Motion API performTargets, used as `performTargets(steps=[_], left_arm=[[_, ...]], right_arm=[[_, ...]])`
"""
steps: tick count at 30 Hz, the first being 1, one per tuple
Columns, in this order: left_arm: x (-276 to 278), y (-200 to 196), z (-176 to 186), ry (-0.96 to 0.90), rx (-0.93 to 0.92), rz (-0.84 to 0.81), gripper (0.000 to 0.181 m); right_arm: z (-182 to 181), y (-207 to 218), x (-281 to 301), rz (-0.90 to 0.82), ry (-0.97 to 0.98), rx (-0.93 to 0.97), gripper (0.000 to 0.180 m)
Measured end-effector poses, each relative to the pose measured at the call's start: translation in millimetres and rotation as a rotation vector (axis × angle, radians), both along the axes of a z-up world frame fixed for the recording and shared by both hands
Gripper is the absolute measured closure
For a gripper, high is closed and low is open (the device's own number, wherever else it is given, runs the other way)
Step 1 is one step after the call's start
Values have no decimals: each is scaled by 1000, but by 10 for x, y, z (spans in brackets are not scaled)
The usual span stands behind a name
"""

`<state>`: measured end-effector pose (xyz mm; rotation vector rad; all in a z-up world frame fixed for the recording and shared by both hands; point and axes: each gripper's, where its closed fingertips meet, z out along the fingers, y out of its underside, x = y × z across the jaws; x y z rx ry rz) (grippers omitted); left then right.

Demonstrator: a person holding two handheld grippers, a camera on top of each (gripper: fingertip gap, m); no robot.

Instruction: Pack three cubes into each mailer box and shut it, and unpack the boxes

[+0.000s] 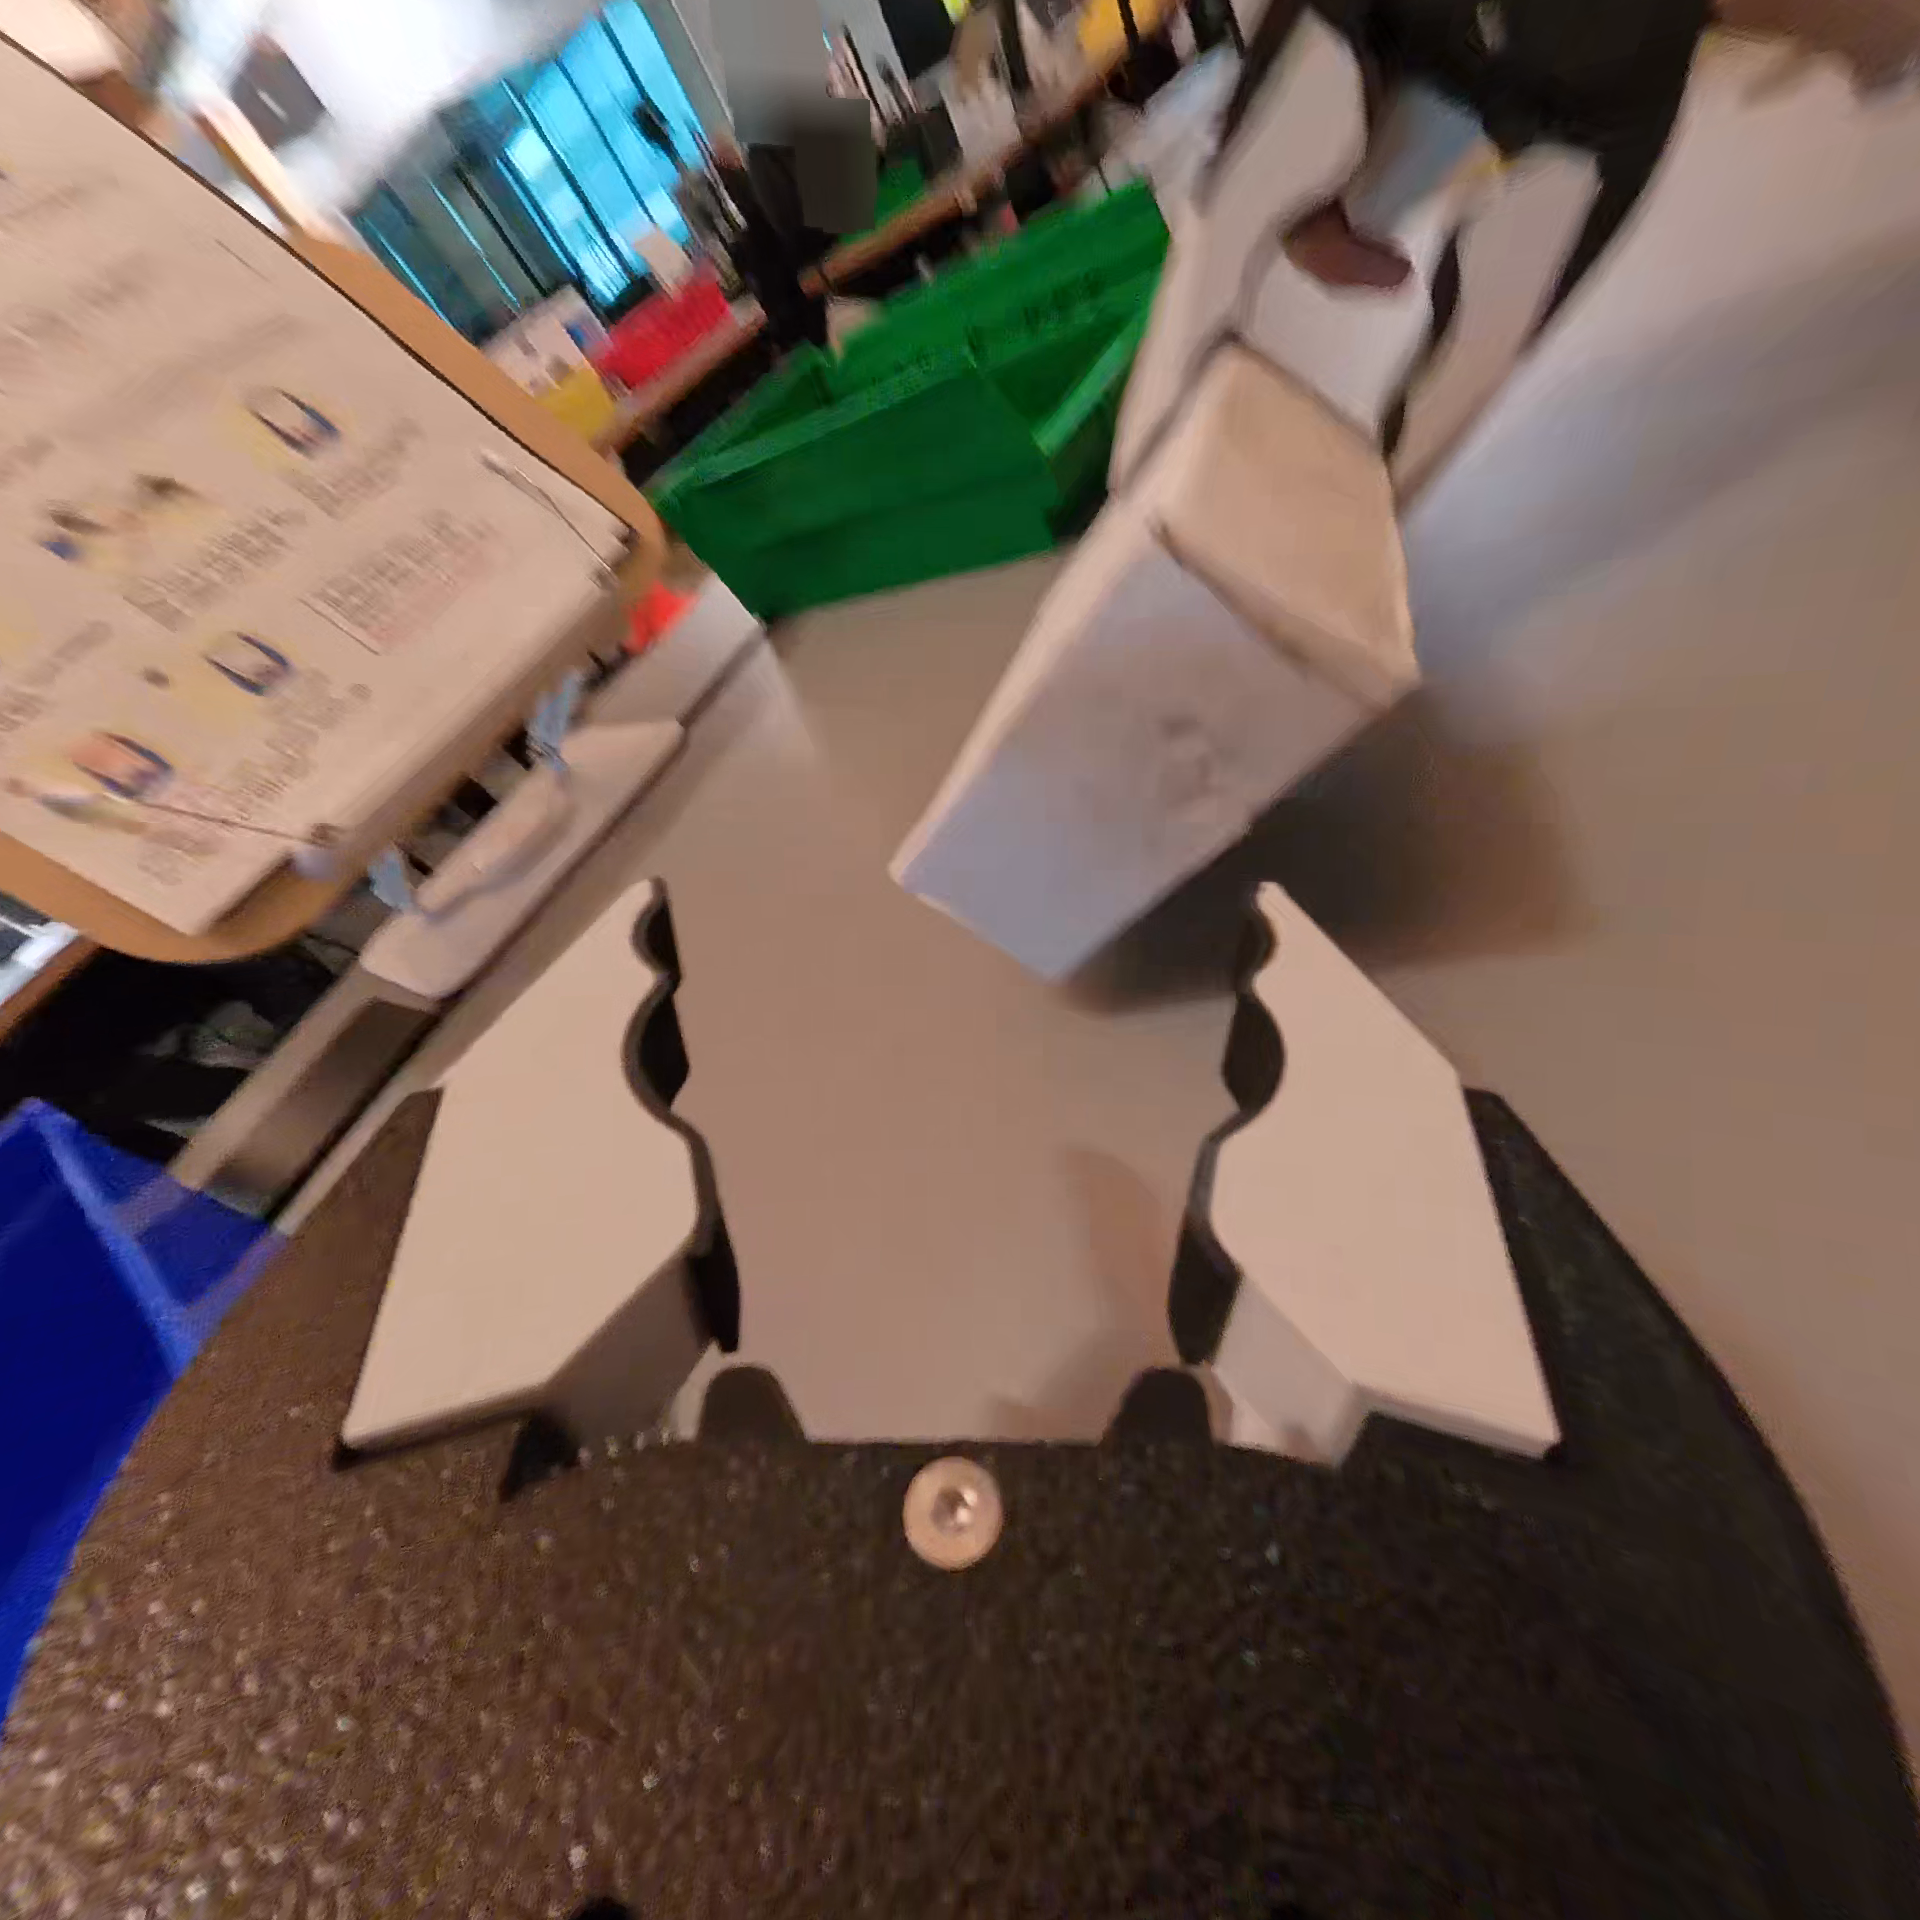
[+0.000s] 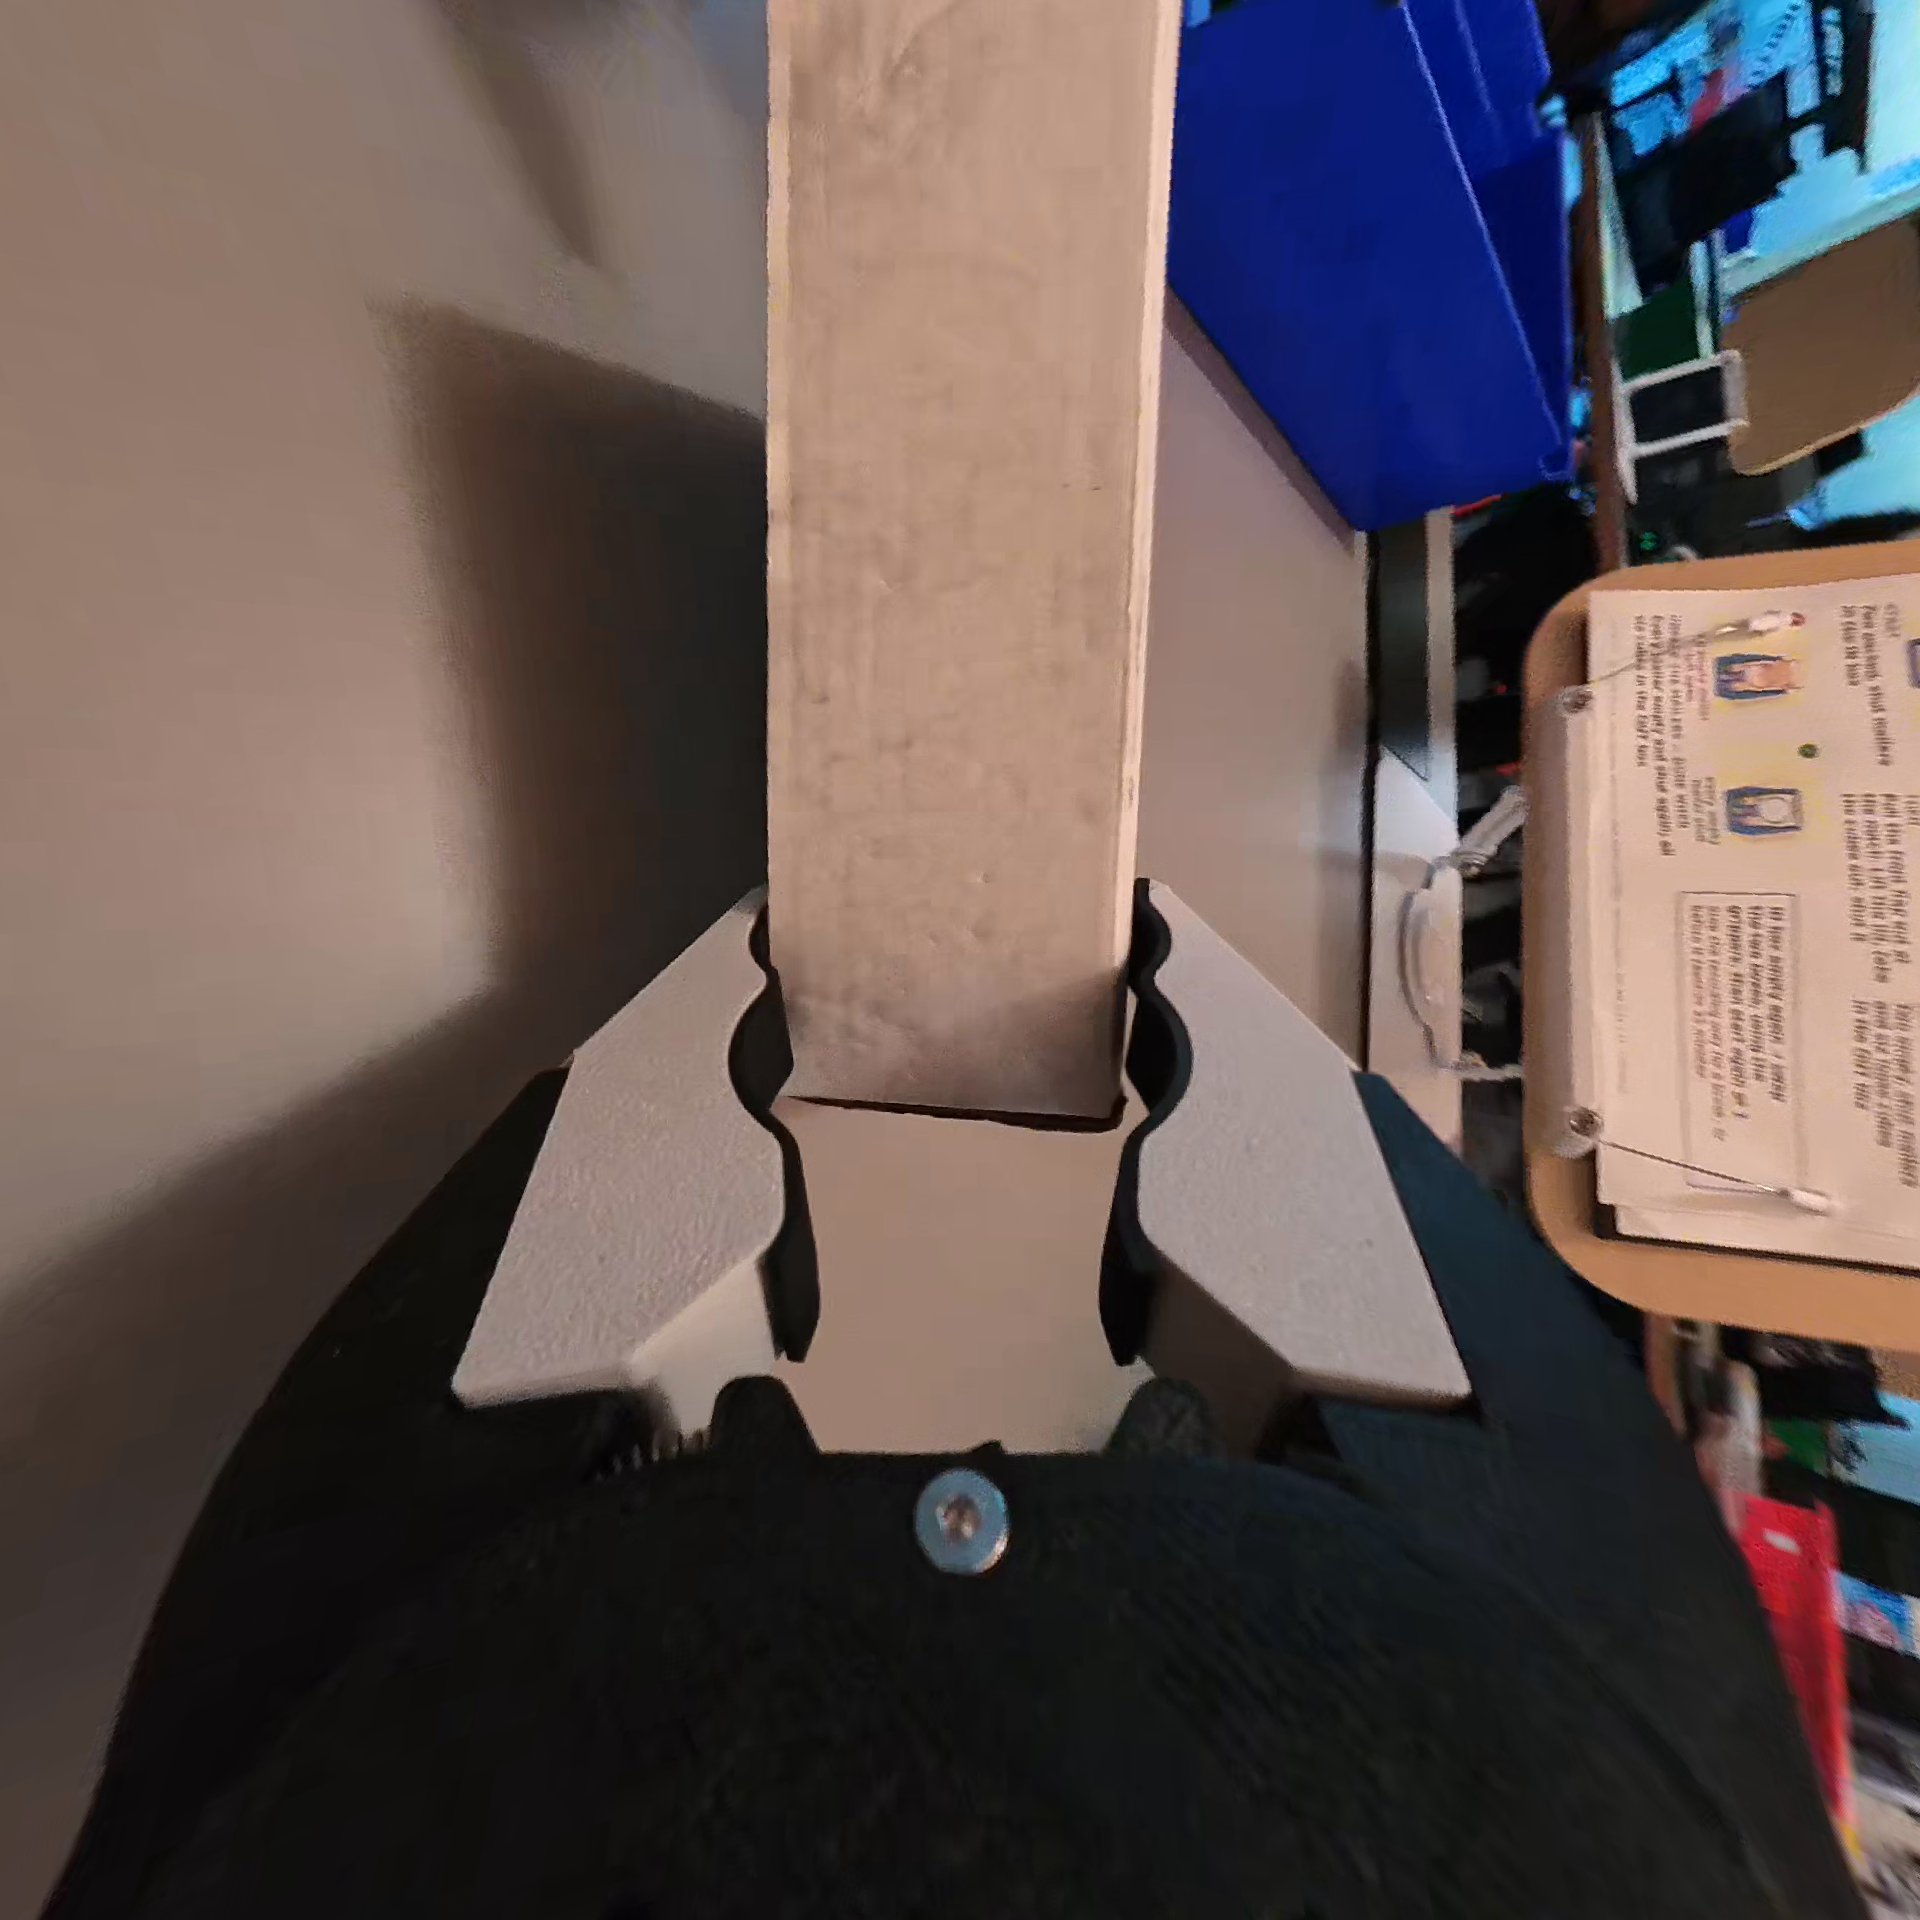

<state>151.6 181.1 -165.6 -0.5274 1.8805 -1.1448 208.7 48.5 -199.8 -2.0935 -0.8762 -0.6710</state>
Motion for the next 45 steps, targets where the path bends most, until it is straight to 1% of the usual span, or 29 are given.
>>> performTargets(steps=[2,5,9,14,15,18,20,23,26,28,29,30,31,34,37,40,42,45], left_arm=[[3,-52,-217,41,79,12,70],[78,-257,-340,-9,201,-22,70],[266,-554,-284,-119,218,-93,67],[454,-726,-331,-147,221,-156,65],[463,-749,-353,-149,227,-175,67],[467,-779,-372,-195,250,-199,87],[486,-782,-406,-229,290,-194,97],[495,-773,-400,-271,311,-200,101],[532,-738,-422,-253,320,-183,104],[556,-721,-423,-231,309,-168,104],[565,-705,-425,-211,300,-160,105],[571,-683,-428,-188,290,-152,105],[572,-662,-430,-166,278,-145,105],[559,-615,-435,-116,250,-133,105],[542,-594,-440,-84,234,-126,105],[538,-584,-442,-73,230,-117,106],[540,-567,-442,-59,220,-107,106],[532,-543,-444,-51,217,-98,105]], right_arm=[[21,-11,25,38,49,-12,115],[47,-16,65,76,107,-42,115],[58,11,69,110,132,-88,115],[30,65,2,141,86,-121,115],[27,80,-8,142,78,-123,115],[20,78,27,118,59,-137,115],[27,88,25,115,70,-127,115],[24,87,35,109,60,-132,115],[20,89,66,84,26,-150,115],[43,82,144,12,-45,-156,115],[80,66,198,-33,-107,-151,107],[134,47,208,-58,-173,-141,94],[212,52,166,-57,-238,-107,92],[409,146,-130,31,-453,32,99],[467,200,-223,35,-639,102,110],[482,235,-267,45,-699,151,122],[461,241,-263,50,-722,134,130],[376,222,-287,99,-796,67,154]])
